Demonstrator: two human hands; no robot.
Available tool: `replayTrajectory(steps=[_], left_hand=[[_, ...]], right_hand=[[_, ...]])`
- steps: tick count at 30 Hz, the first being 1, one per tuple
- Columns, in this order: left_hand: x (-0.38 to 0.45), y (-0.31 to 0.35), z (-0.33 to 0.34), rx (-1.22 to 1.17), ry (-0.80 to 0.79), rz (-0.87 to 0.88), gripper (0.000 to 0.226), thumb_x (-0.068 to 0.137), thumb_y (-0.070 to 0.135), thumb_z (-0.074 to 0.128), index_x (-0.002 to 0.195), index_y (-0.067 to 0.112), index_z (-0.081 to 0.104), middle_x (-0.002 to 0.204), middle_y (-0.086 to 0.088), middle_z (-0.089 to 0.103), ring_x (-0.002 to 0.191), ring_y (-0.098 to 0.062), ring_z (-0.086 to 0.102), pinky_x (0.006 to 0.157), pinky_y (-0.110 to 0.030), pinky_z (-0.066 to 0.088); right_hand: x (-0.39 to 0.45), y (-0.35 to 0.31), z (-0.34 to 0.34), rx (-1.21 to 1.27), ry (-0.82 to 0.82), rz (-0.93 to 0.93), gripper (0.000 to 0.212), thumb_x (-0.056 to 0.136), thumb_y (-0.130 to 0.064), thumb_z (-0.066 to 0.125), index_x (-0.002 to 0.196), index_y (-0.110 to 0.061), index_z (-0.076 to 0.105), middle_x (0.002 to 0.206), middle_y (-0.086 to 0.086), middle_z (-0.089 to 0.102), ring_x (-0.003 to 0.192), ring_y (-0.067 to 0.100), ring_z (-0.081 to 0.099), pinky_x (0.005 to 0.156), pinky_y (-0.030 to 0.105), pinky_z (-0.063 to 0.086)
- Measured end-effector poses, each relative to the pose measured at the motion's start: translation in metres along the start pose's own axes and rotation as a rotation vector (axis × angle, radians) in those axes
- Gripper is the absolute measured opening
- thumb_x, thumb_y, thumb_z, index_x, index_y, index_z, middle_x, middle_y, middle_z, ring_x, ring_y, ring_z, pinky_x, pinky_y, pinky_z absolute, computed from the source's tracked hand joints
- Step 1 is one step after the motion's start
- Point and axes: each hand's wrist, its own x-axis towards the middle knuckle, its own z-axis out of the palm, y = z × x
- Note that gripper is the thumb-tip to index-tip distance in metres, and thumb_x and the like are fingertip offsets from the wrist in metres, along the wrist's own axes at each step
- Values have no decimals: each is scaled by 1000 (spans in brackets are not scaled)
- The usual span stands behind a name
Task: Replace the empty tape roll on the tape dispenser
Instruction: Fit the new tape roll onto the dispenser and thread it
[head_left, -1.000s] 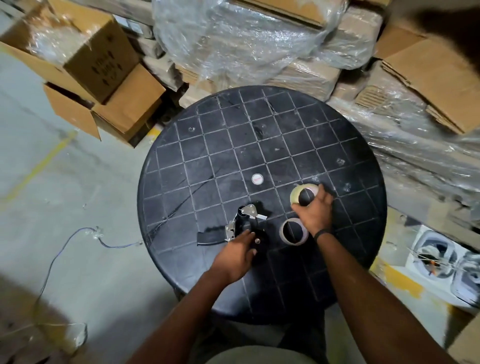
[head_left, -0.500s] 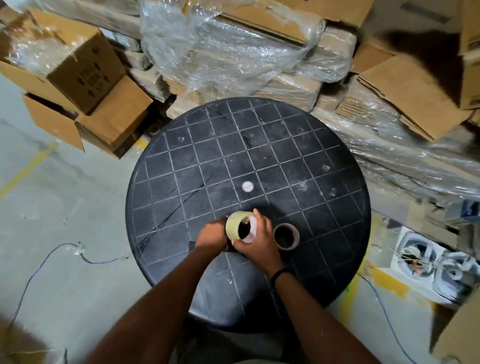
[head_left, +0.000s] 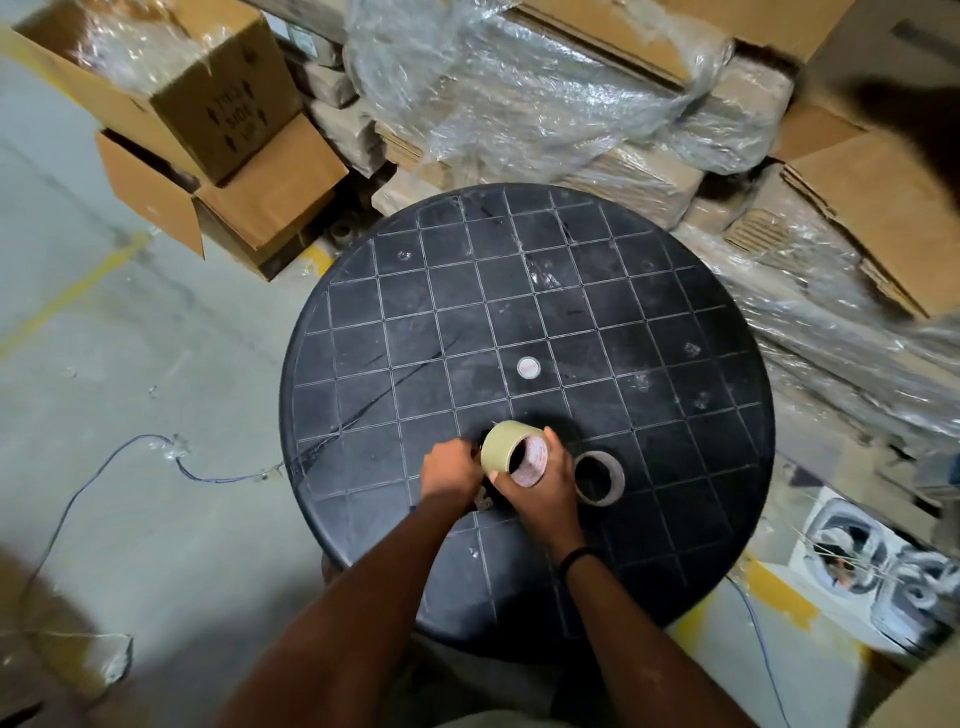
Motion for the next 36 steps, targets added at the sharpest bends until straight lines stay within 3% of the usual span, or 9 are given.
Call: replayTrajectory(steps=[9,13,17,21,24,26,36], left_hand=[[1,-1,0,-67,24,-14,26,88,31,59,93,10,73,97,-22,71,95,-42,67,76,-39,54],[-4,-4,11,-26,88,49,29,91,38,50,97,16,69,98,-18,71,93,-42,66,73,-40,54],[-11,-6,16,109,101,155,39,100,38,41,133,21,54,124,-13,62,103,-39,65,80,-45,54],[-26,-9,24,153,26,277,55,106,36,32,156,15,24,159,-9,32,134,-34,46,99,-45,48],[-38,-20,38,289,-38,399,60,107,36,27,158,9,12,167,-11,6,154,-26,10,121,-38,24],[-43,-30,46,366,-66,429,65,106,39,27,158,7,5,166,-11,-9,154,-26,-7,124,-39,16],[-36,-49,36,503,-55,561,69,105,34,33,157,5,-1,166,-11,-10,154,-29,-8,124,-41,16]], right_hand=[[13,-34,-13,-23,-20,-153,101,64,-30,87,149,-24,32,143,2,36,128,11,43,103,21,33],[16,-40,-23,-308,2,-340,100,63,-36,76,151,-20,31,147,9,33,134,28,39,111,36,38],[6,-31,-31,-505,-35,-247,97,62,-49,63,149,-16,33,142,13,37,130,33,40,105,44,44],[-8,-6,-30,-612,-120,-179,98,60,-35,70,148,-13,32,146,12,36,131,33,41,107,41,39],[-18,9,-28,-603,-178,-138,97,64,-34,72,148,-11,30,148,13,34,136,33,37,112,38,34],[-21,13,-28,-592,-190,-125,98,67,-33,74,150,-11,28,148,12,33,136,33,35,114,38,32],[-14,23,-30,-567,-132,-129,104,61,-38,78,150,-16,28,144,14,39,132,34,40,109,41,40]])
